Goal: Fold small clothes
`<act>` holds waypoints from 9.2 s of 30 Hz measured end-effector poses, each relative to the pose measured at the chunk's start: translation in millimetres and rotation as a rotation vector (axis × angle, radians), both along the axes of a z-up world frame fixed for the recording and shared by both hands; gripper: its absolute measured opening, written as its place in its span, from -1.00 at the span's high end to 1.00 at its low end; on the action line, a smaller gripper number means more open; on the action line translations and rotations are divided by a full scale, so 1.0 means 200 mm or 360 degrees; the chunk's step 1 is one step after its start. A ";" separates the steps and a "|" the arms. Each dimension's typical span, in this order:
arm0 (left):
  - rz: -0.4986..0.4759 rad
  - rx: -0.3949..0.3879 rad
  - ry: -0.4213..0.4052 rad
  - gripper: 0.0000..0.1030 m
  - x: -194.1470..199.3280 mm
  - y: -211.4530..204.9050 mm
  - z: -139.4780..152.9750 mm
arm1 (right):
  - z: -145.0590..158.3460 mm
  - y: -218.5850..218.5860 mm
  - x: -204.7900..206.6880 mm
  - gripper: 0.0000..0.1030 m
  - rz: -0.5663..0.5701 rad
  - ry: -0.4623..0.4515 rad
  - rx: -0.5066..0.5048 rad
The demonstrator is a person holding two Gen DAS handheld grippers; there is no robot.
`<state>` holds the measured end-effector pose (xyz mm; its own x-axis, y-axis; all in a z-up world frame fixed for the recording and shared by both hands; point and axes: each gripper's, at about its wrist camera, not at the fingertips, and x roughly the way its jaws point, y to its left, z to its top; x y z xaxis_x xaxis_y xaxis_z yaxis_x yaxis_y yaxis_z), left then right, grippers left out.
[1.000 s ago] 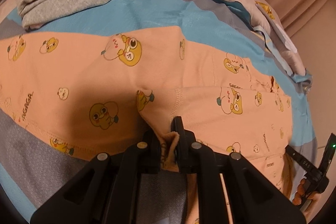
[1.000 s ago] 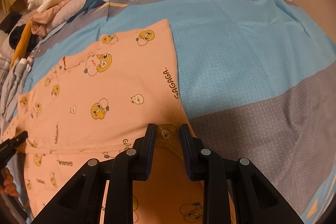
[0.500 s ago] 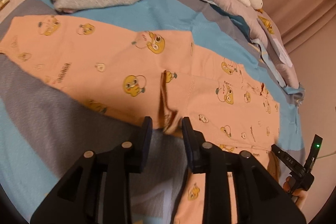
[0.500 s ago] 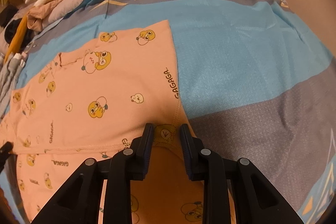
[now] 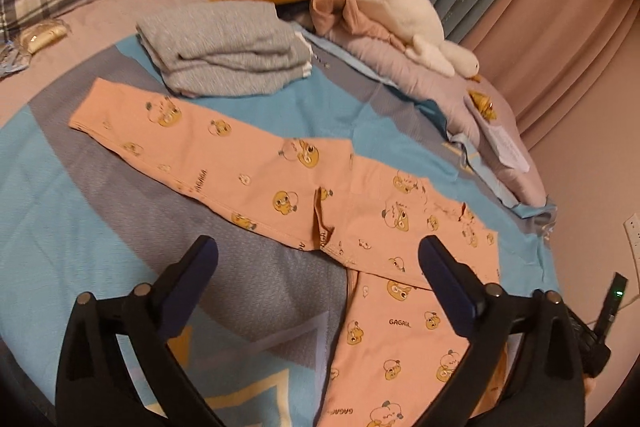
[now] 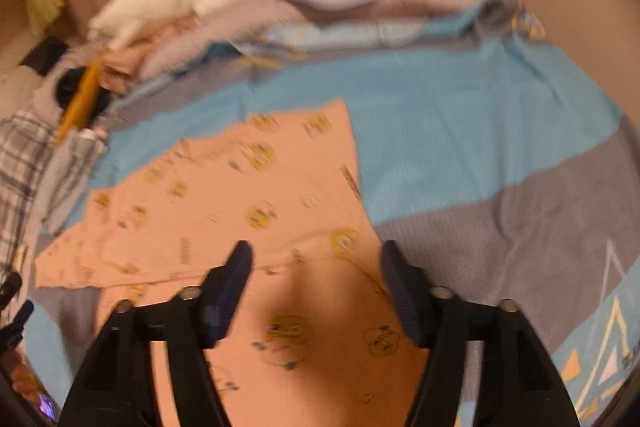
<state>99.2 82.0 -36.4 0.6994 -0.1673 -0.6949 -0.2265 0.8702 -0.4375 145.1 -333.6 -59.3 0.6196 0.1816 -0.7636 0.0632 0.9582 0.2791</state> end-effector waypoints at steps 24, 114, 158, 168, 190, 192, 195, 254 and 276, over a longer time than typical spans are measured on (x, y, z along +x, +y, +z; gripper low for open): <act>0.0331 -0.0017 0.0023 -0.99 -0.14 0.40 -0.10 | 0.22 0.20 -0.34 -0.92 0.0043 -0.0366 -0.0048; 0.0787 0.0023 0.0049 0.91 0.26 0.93 -0.12 | 0.05 -0.03 -0.37 -0.92 -0.0231 -0.0162 -0.0052; -0.0457 0.0356 -0.0032 0.91 0.46 -0.69 0.02 | -0.01 -0.24 -0.44 -0.92 -0.0304 -0.0194 0.0110; -0.0584 0.0363 0.0110 0.91 0.46 -0.83 -0.17 | -0.05 -0.23 -0.42 -0.92 -0.0285 -0.0135 0.0118; -0.0742 0.0076 0.0296 0.09 0.43 -0.80 -0.34 | -0.11 -0.20 -0.41 -0.92 -0.0229 -0.0069 0.0111; -0.0711 0.0068 0.0256 0.01 0.41 -0.76 -0.28 | -0.11 -0.19 -0.41 -0.92 -0.0214 -0.0071 0.0102; -0.0632 0.0068 0.0198 -0.21 0.37 -0.68 -0.19 | -0.10 -0.16 -0.38 -0.92 -0.0164 -0.0079 0.0105; 0.0158 0.0080 0.0272 -0.43 0.02 0.26 -0.21 | -0.12 0.80 0.28 0.85 0.0605 0.0054 0.0001; 0.0123 0.0038 0.0268 -0.43 0.03 0.22 -0.20 | 0.49 0.72 0.20 0.86 0.0644 -0.0428 0.0036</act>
